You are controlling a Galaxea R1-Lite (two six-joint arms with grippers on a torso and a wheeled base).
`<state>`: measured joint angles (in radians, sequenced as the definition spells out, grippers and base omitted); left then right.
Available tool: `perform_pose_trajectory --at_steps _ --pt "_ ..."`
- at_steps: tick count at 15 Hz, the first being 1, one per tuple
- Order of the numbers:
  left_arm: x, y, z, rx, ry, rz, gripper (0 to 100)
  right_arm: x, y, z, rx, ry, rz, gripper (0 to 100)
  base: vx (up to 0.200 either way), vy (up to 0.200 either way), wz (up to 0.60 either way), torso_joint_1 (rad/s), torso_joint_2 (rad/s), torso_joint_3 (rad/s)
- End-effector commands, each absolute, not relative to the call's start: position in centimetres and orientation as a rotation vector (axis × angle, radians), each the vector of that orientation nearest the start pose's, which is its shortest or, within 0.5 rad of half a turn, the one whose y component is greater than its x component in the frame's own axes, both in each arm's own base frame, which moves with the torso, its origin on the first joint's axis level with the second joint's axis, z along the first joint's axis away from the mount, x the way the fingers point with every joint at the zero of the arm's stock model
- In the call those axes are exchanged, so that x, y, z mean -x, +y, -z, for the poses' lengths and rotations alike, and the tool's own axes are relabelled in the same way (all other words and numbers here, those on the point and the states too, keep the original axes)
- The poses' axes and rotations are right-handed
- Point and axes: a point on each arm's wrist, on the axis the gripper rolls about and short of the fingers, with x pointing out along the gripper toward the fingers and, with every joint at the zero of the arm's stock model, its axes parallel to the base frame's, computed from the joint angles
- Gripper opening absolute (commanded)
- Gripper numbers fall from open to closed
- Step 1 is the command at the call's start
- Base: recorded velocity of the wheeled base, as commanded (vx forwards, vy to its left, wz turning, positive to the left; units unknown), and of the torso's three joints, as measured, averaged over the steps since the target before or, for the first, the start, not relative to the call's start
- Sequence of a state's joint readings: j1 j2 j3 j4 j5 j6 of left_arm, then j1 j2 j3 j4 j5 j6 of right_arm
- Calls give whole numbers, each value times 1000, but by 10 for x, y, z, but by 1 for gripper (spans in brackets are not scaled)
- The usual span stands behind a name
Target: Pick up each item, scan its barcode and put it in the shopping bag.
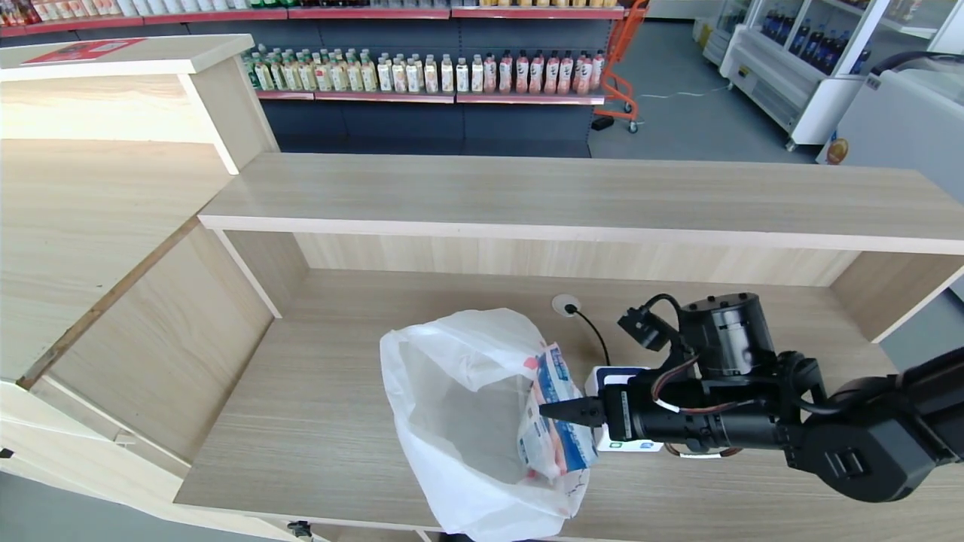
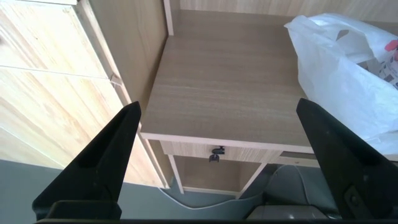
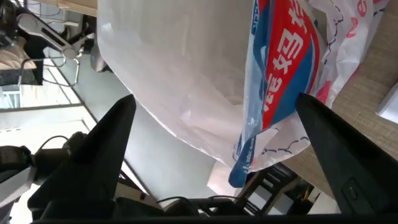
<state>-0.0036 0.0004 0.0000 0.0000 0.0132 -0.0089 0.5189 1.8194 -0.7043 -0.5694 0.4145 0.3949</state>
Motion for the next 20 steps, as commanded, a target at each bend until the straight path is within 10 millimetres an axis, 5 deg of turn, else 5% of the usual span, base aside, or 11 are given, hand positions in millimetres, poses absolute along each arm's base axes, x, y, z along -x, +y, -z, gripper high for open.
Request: perform_pose_trajectory --at_steps 1,5,9,15,18,20 --pt "23 0 -75 9 0 -11 100 -251 148 -149 -392 643 -794 100 0 0 0 0 0 0" --pt "23 0 -75 9 0 -11 100 -210 86 -191 -356 472 -684 100 0 0 0 0 0 0" --pt "23 0 -75 9 0 -11 100 -151 22 -202 -136 333 -372 100 0 0 0 0 0 0" --pt "23 0 -75 9 0 -11 100 -61 6 -178 -85 236 -218 100 0 0 0 0 0 0" --pt "23 0 -75 9 0 -11 100 -34 3 -171 -72 210 -111 100 0 0 0 0 0 0" --pt "23 0 -75 9 0 -11 100 -11 1 -142 -66 192 -56 100 0 0 0 0 0 0"
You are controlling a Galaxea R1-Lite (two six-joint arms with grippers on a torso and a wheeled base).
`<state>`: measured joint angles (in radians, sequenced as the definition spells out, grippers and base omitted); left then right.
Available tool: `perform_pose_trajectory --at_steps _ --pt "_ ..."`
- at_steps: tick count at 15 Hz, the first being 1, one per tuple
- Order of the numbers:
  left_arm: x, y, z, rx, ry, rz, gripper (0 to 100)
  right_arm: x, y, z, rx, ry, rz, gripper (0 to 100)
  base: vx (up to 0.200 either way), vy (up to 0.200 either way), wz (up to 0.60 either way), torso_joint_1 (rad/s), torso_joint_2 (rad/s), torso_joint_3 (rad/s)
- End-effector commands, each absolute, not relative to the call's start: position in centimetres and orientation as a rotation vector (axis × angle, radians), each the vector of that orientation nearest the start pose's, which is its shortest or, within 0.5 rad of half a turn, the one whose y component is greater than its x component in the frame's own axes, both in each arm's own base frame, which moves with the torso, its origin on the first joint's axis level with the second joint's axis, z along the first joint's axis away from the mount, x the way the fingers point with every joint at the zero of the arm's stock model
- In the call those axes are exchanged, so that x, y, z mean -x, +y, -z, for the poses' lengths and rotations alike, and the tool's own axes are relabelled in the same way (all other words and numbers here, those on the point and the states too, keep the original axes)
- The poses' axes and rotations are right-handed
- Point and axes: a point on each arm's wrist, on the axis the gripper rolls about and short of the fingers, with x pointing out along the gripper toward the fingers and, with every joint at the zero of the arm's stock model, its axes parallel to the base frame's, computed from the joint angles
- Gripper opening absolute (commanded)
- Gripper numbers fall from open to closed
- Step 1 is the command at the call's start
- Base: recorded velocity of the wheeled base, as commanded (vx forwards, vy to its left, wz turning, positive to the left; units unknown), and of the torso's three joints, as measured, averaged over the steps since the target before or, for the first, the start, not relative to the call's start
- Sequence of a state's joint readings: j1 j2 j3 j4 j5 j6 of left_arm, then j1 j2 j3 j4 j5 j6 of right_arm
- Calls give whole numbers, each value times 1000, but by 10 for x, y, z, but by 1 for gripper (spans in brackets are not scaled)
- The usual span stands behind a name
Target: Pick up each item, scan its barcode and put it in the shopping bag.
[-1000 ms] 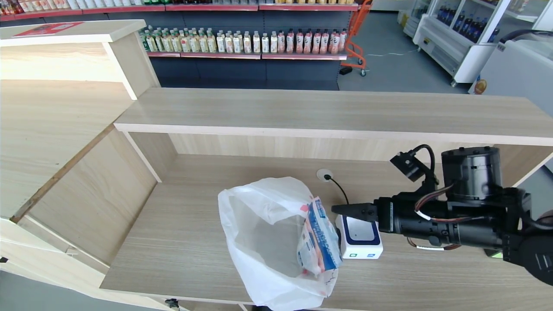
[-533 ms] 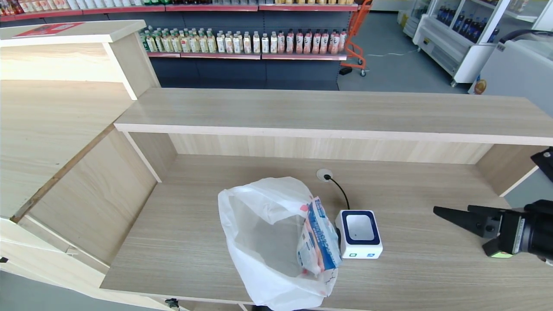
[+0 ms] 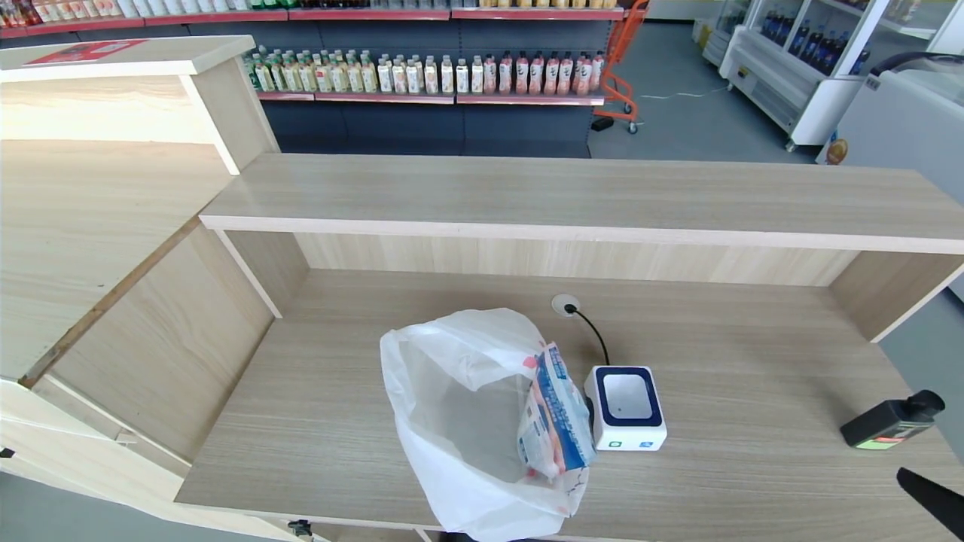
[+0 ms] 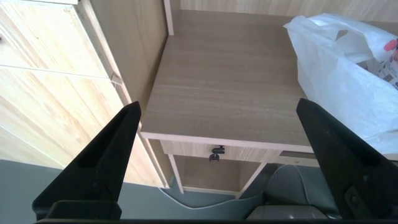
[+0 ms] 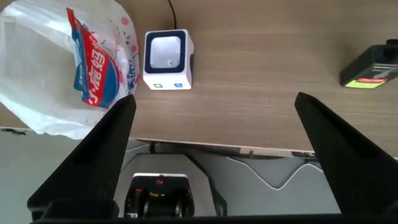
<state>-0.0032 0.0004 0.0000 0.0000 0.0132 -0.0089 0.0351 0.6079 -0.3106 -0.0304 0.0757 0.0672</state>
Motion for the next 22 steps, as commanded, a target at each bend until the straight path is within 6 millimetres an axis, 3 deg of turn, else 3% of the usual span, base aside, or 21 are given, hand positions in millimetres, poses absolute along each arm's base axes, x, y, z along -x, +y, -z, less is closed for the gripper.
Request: perform_pose_trajectory --at_steps 1,4,6,7,18,22 --pt "23 0 -75 9 0 -11 100 -6 1 -135 -65 178 -40 100 0 0 0 0 0 0" --pt "23 0 -75 9 0 -11 100 6 1 -121 -62 142 -14 100 0 0 0 0 0 0" --pt "23 0 -75 9 0 -11 100 22 1 -85 -39 60 -13 100 0 0 0 0 0 0" --pt "23 0 -75 9 0 -11 100 26 1 -81 -31 31 -13 100 0 0 0 0 0 0" --pt "23 0 -75 11 0 -11 100 27 0 -81 -26 24 13 100 0 0 0 0 0 0" --pt "23 0 -75 8 0 -11 100 27 0 -82 -23 23 13 100 0 -200 0 2 -2 5"
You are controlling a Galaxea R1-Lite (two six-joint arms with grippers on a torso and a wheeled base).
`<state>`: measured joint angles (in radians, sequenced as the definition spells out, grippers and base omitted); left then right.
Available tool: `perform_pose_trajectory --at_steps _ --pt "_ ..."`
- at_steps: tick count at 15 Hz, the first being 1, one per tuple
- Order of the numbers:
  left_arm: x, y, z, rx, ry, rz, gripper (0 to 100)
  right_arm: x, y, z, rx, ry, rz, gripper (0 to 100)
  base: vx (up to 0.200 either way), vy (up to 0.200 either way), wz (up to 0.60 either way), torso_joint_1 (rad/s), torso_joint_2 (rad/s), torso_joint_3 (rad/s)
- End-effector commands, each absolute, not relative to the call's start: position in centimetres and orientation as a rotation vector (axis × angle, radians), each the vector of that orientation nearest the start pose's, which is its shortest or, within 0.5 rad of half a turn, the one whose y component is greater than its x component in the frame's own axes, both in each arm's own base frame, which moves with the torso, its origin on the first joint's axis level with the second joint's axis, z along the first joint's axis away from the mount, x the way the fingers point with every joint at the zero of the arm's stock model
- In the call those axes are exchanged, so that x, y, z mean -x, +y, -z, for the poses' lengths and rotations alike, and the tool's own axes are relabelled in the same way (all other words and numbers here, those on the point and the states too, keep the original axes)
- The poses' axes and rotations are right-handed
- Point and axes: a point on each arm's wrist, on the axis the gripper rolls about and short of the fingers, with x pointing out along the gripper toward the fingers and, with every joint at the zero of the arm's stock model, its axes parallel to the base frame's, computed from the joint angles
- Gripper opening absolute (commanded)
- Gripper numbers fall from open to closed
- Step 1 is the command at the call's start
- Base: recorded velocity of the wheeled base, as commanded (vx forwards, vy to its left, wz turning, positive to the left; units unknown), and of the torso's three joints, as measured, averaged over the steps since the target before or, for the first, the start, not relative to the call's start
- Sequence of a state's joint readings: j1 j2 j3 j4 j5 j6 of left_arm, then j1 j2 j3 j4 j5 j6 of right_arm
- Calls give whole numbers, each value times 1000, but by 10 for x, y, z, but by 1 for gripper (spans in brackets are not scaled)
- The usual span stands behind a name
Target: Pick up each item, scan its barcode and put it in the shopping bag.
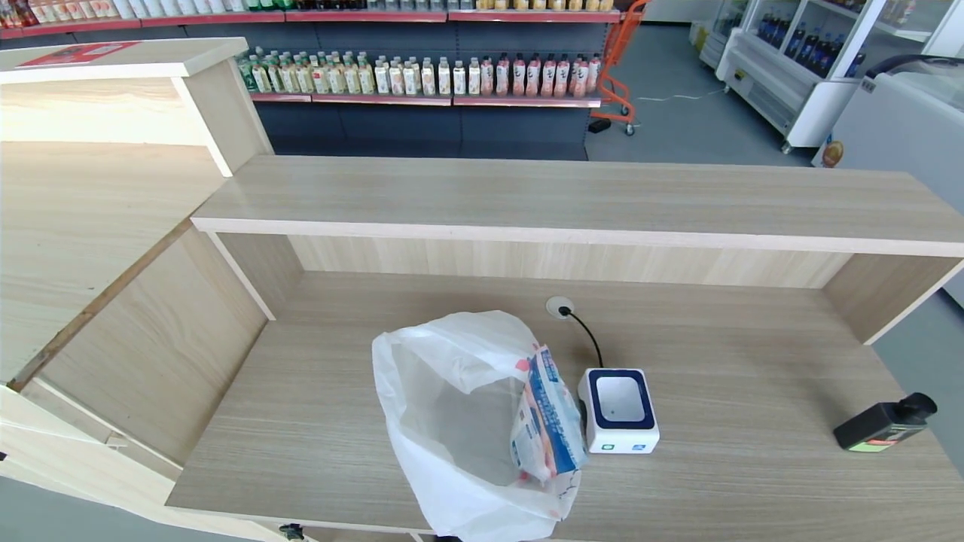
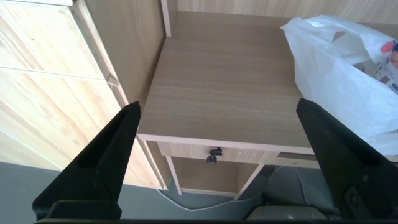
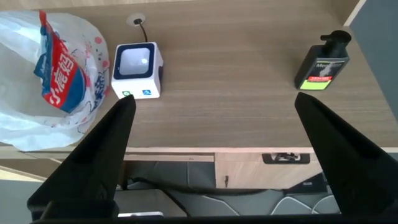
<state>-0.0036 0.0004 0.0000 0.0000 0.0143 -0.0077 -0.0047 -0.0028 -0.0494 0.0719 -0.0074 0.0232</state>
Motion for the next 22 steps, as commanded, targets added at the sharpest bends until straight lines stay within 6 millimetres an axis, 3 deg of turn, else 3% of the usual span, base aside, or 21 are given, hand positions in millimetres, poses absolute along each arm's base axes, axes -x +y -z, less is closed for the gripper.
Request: perform_pose_trajectory --at_steps 1,11,14,22 --pt "23 0 -75 8 0 -12 100 27 0 -82 -23 23 13 100 0 -200 0 7 2 -2" --pt "23 0 -75 8 0 -11 100 27 0 -82 -23 24 11 100 0 -200 0 2 4 1" --pt "23 0 -75 9 0 -11 100 27 0 -82 -23 26 8 100 0 0 0 0 0 0" --pt "23 0 -75 3 0 -11 100 27 0 -82 -31 24 7 100 -175 0 0 3 2 4"
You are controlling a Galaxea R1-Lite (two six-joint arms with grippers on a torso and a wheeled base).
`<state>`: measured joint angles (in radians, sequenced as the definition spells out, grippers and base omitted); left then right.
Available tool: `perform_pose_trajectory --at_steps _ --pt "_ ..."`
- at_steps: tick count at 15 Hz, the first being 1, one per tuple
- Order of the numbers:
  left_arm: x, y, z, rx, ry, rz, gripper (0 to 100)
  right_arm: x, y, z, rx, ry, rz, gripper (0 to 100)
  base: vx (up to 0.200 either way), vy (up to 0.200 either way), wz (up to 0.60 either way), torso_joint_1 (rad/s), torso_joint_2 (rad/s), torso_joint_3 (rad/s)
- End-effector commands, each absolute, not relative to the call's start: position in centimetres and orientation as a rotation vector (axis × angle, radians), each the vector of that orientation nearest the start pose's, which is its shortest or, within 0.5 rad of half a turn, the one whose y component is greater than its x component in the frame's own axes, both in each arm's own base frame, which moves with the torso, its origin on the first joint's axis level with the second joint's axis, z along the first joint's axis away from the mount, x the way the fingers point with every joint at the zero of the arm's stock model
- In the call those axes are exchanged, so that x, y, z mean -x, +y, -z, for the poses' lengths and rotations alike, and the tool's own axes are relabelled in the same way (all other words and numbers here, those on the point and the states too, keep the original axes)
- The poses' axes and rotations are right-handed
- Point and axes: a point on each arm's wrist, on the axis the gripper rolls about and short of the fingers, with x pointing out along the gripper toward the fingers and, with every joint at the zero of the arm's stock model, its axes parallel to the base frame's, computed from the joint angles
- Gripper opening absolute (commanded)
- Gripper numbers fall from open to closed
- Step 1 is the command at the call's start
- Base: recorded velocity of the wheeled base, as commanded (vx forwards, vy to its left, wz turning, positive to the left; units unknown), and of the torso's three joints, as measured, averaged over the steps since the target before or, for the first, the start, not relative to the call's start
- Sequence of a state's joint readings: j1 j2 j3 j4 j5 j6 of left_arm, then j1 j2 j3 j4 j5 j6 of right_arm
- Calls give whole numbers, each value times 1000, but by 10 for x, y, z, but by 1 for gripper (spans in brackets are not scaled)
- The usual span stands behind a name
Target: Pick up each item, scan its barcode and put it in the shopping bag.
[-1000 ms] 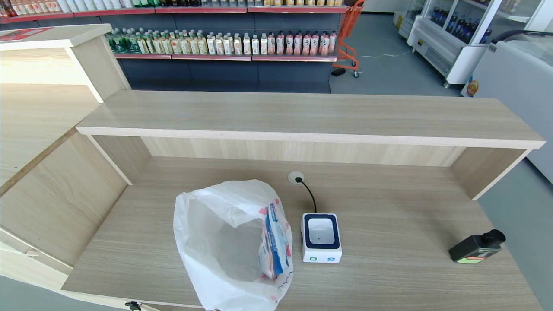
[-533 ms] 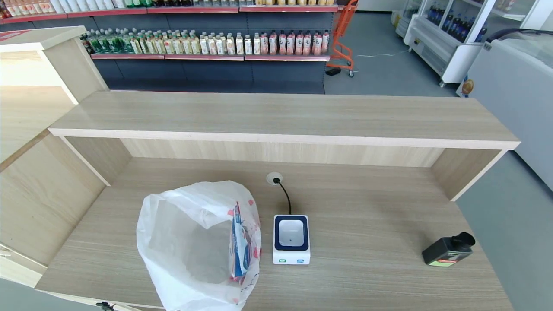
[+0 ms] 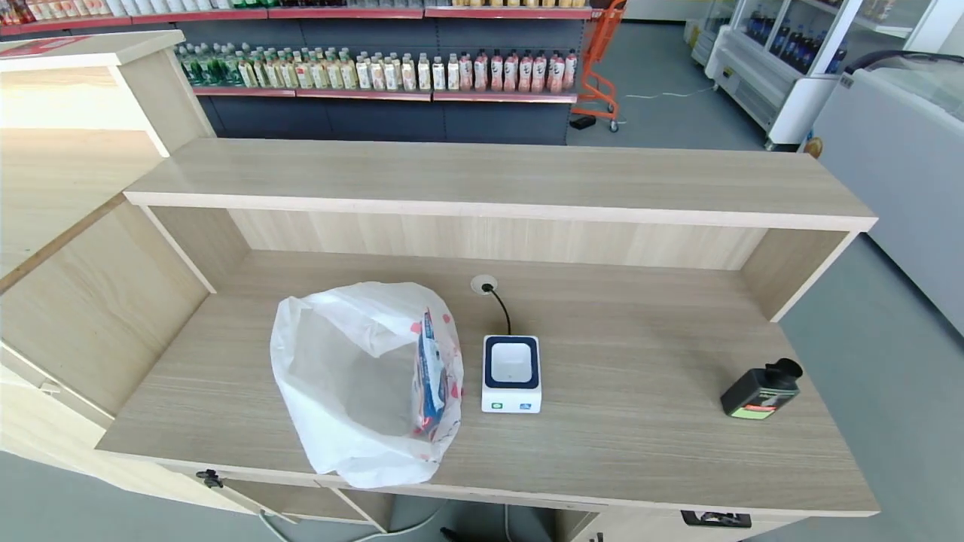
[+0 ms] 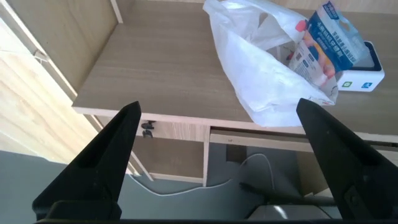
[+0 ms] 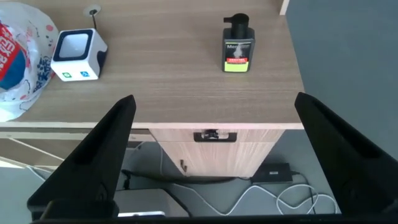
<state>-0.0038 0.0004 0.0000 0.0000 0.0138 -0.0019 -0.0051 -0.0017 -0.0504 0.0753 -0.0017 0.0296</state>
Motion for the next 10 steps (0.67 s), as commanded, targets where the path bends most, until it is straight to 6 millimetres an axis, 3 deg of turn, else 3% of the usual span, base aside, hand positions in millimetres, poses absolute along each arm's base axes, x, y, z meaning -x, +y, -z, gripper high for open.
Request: perform_pose_trajectory --at_steps 1,2,10 --pt "23 0 -75 5 0 -11 100 27 0 -82 -31 26 7 100 0 0 0 0 0 0" --pt "23 0 -75 3 0 -11 100 27 0 -82 -31 26 7 100 0 0 0 0 0 0" --pt "23 0 -75 0 0 -11 100 28 0 -84 -28 18 3 100 0 -200 0 6 5 1"
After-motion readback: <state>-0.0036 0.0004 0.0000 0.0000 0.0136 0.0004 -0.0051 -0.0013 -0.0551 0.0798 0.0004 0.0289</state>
